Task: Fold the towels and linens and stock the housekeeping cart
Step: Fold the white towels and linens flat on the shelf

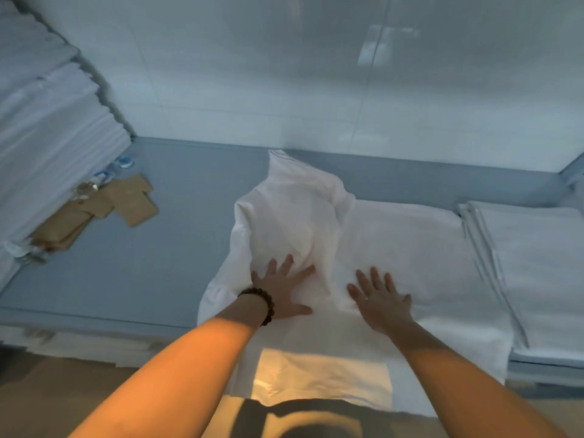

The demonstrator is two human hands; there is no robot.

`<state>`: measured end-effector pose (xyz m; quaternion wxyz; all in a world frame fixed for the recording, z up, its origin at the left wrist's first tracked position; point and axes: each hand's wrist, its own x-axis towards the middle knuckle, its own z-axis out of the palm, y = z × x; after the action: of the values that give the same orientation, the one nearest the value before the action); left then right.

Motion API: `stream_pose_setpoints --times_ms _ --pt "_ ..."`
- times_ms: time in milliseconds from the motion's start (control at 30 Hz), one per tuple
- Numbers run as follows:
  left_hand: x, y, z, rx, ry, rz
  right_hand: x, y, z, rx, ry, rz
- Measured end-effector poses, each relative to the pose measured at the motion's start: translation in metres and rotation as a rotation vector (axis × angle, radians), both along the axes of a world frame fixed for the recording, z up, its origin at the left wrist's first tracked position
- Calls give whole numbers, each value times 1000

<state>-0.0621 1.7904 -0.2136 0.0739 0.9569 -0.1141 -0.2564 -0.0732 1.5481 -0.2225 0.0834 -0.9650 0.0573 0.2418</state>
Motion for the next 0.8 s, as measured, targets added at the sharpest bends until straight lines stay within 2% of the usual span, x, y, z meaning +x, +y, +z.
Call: stream_pose_setpoints --times_ms 133,300,400,467,633,800 --pt "-2 -9 -2 -60 -26 98 -16 -3 0 -30 -15 -48" --pt "-9 7 -10 -98 -21 204 -10 9 5 13 -169 -32" --pt "-16 24 -19 -57 25 249 2 13 -1 61 -129 96" --pt "-22 39 -26 13 23 279 9 16 -7 11 -70 144" --pt "-40 63 -34 130 -15 312 18 29 -15 -59 -82 120" --pt "-48 67 -17 130 9 525 39 36 -9 -95 -89 110"
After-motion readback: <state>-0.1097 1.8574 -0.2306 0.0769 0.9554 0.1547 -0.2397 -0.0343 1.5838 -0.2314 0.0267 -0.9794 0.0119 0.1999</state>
